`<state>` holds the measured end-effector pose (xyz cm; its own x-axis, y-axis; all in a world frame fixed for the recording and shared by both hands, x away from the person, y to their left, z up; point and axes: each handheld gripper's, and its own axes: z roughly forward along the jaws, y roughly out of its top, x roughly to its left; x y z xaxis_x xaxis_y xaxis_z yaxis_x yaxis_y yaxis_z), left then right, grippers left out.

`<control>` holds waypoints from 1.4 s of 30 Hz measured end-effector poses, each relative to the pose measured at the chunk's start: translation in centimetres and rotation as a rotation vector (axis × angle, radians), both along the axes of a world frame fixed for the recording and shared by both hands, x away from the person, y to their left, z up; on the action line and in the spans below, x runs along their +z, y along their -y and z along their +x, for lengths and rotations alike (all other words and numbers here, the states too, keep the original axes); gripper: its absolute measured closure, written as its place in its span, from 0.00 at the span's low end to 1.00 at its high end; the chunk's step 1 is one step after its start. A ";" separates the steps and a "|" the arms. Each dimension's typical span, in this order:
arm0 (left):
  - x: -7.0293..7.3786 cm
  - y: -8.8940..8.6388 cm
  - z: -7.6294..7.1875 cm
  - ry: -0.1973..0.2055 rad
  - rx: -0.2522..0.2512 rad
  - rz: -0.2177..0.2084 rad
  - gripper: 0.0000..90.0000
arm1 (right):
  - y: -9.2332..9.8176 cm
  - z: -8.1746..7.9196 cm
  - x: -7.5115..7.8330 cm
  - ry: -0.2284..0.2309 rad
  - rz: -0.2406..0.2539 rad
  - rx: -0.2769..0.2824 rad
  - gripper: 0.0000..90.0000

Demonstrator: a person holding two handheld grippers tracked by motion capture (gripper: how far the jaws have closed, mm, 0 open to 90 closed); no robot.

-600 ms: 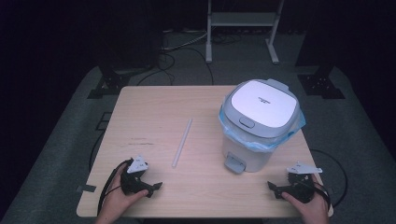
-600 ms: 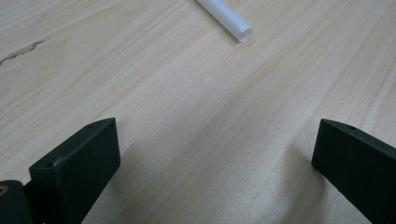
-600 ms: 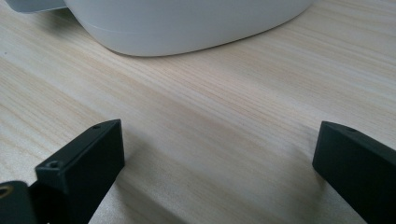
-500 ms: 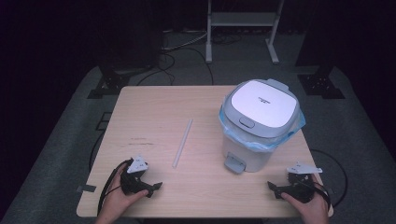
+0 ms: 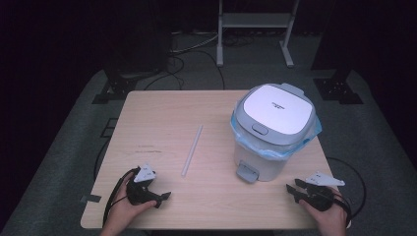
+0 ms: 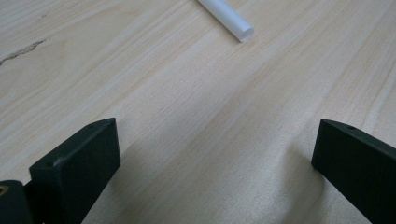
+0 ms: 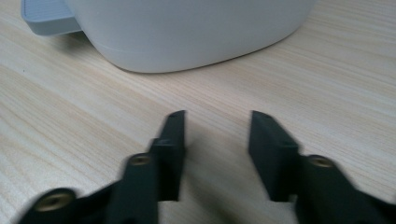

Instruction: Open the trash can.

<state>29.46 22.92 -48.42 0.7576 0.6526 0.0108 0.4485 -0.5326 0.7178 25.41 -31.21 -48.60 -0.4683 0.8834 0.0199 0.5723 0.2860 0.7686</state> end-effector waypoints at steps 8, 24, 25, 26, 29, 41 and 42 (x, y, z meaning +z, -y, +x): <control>0.0 0.0 0.0 0.000 0.000 0.000 0.00 | -0.1 -0.2 0.2 -0.016 0.024 0.023 0.99; 0.0 0.0 0.0 0.000 0.000 0.000 0.00 | -1.1 -0.8 2.2 -0.019 0.091 0.072 1.00; 0.0 0.0 0.0 0.000 0.000 0.000 0.00 | -1.3 -0.9 2.3 -0.022 0.096 0.073 1.00; 0.0 0.0 0.0 0.000 0.000 0.000 0.00 | -1.3 -0.9 2.4 -0.019 0.098 0.078 1.00; 0.0 0.0 0.0 0.000 0.000 0.000 0.00 | -1.7 -0.9 2.6 -0.018 0.106 0.080 1.00; 0.0 0.0 0.0 0.000 0.000 0.000 0.00 | -3.4 -0.8 3.3 -0.004 0.114 0.115 1.00; 0.0 0.0 0.0 0.000 0.000 0.000 0.00 | -3.6 -0.8 3.4 -0.004 0.116 0.119 1.00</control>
